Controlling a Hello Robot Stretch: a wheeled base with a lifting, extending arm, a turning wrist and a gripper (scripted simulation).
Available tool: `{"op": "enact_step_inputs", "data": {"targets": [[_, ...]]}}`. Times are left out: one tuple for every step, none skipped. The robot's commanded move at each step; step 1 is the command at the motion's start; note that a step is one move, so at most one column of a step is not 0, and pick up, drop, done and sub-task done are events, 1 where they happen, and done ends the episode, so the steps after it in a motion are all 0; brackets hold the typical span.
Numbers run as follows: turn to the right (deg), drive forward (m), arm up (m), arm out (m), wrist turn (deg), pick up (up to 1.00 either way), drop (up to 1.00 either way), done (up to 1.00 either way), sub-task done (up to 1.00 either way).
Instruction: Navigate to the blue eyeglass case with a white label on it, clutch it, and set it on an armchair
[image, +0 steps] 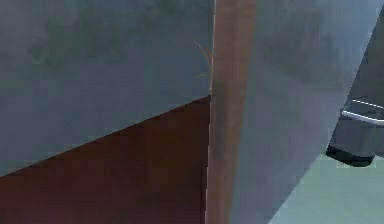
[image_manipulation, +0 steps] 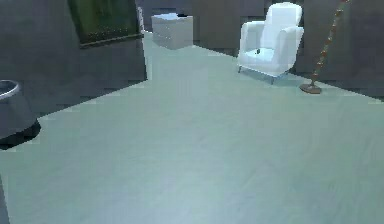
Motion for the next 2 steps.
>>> {"op": "enact_step_inputs", "data": {"targets": [[-39.0, 0.0, 0.0, 0.0, 0.0, 0.0, 0.0, 0.0, 0.0], [0.0, 0.75, 0.0, 0.0, 0.0, 0.0, 0.0, 0.0, 0.0]]}}
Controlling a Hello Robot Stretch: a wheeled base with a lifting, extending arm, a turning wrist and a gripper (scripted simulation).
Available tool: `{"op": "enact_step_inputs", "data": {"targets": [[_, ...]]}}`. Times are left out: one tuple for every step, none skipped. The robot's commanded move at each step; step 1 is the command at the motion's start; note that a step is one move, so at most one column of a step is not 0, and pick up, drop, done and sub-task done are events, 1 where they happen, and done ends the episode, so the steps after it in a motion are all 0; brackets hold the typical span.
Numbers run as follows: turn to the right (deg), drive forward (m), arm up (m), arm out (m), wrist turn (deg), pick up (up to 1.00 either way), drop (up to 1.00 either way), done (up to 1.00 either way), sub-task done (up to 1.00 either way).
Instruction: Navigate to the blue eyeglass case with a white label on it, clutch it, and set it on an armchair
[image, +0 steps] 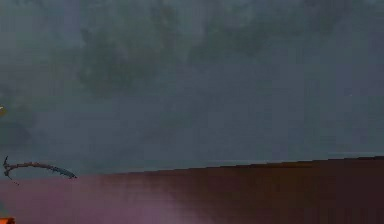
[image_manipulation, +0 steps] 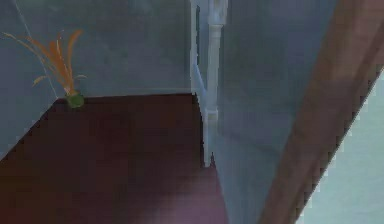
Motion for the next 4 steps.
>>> {"op": "enact_step_inputs", "data": {"targets": [[0.0, 0.65, 0.0, 0.0, 0.0, 0.0, 0.0, 0.0, 0.0], [-45.0, 0.0, 0.0, 0.0, 0.0, 0.0, 0.0, 0.0, 0.0], [-3.0, 0.0, 0.0, 0.0, 0.0, 0.0, 0.0, 0.0, 0.0], [0.0, 0.35, 0.0, 0.0, 0.0, 0.0, 0.0, 0.0, 0.0]]}}
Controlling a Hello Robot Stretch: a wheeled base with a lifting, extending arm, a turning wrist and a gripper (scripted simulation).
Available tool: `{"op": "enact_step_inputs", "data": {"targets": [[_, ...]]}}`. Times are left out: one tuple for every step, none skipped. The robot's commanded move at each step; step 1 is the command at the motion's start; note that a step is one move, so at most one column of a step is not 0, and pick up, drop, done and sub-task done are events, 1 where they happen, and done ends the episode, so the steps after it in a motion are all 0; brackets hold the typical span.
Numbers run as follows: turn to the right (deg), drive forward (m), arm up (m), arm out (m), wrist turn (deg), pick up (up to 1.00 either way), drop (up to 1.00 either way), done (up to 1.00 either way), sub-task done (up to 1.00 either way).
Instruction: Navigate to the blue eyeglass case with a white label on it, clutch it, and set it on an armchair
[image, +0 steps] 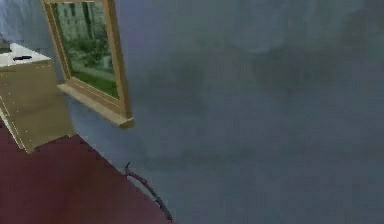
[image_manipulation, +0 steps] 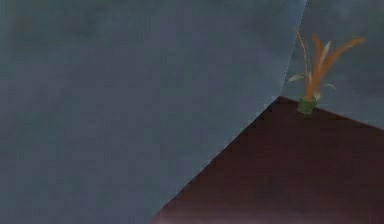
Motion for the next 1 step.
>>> {"op": "enact_step_inputs", "data": {"targets": [[-3.0, 0.0, 0.0, 0.0, 0.0, 0.0, 0.0, 0.0, 0.0]]}}
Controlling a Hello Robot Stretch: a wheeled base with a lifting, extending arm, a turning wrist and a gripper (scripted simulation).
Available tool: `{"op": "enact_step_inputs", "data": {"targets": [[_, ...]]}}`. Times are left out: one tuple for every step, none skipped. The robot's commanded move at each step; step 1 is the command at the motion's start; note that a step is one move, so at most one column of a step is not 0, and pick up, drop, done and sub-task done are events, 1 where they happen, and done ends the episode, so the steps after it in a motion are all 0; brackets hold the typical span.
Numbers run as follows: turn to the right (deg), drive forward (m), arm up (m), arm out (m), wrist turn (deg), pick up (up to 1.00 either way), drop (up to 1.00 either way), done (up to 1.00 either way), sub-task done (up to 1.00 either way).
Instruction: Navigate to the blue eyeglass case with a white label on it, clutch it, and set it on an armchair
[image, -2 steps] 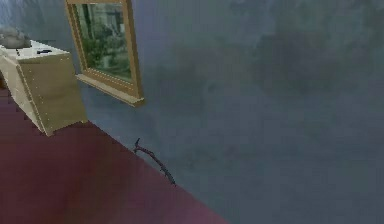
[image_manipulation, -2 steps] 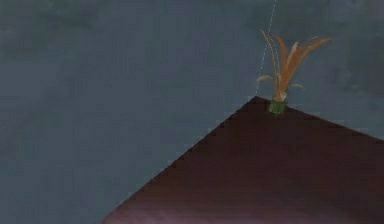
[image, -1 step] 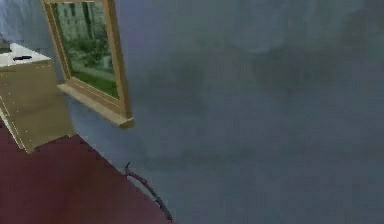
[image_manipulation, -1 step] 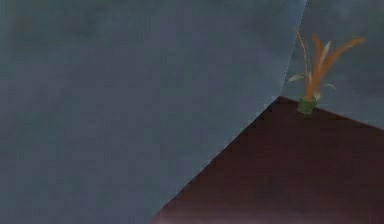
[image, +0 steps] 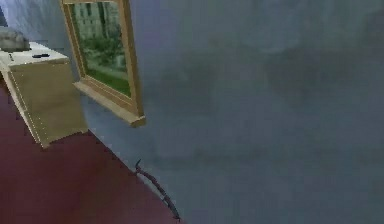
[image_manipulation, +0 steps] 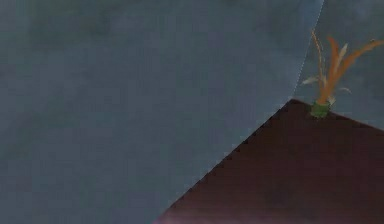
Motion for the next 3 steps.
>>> {"op": "enact_step_inputs", "data": {"targets": [[0.0, 0.2, 0.0, 0.0, 0.0, 0.0, 0.0, 0.0, 0.0], [-42.0, 0.0, 0.0, 0.0, 0.0, 0.0, 0.0, 0.0, 0.0], [-3.0, 0.0, 0.0, 0.0, 0.0, 0.0, 0.0, 0.0, 0.0]]}}
